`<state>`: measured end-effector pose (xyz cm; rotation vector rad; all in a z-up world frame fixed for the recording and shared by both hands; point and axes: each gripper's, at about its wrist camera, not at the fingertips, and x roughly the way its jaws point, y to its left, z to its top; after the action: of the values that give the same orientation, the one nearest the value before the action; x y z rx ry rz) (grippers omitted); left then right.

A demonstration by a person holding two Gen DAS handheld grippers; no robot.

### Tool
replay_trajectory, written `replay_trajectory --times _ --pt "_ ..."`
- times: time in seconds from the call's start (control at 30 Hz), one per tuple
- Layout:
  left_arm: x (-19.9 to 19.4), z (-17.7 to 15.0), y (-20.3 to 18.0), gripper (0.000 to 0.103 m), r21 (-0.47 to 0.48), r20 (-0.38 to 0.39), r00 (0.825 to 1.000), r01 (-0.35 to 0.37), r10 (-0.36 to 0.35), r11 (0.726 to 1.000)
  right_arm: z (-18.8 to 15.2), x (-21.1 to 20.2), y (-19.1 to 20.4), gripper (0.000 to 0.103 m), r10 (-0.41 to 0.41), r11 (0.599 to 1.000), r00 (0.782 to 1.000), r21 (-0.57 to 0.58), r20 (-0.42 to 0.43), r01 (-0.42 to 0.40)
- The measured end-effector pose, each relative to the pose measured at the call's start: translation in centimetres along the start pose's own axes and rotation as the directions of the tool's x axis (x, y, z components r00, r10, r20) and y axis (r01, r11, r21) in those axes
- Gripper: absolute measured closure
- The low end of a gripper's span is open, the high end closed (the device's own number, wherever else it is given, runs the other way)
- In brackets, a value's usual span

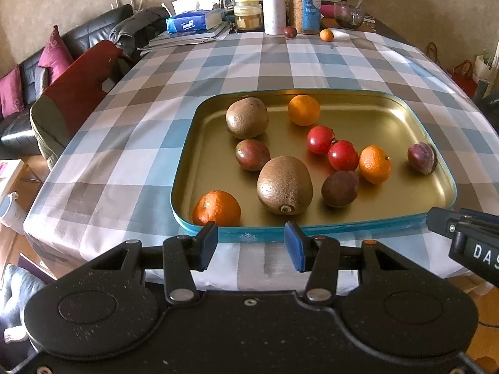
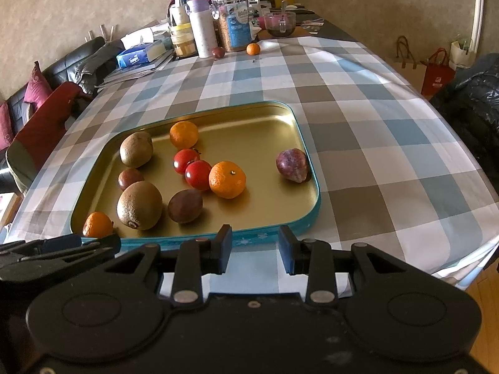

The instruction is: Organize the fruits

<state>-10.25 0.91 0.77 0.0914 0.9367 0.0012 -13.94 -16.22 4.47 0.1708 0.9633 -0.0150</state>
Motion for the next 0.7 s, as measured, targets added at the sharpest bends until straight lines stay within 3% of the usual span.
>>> replay_trajectory --times 0.7 --pt "1.3 2.1 0.6 0.048 0.002 -0.080 0.996 0.027 -0.027 1.000 1.8 1.6 0.7 0.067 0.035 0.999 0.996 -0.006 -0.085 -0.036"
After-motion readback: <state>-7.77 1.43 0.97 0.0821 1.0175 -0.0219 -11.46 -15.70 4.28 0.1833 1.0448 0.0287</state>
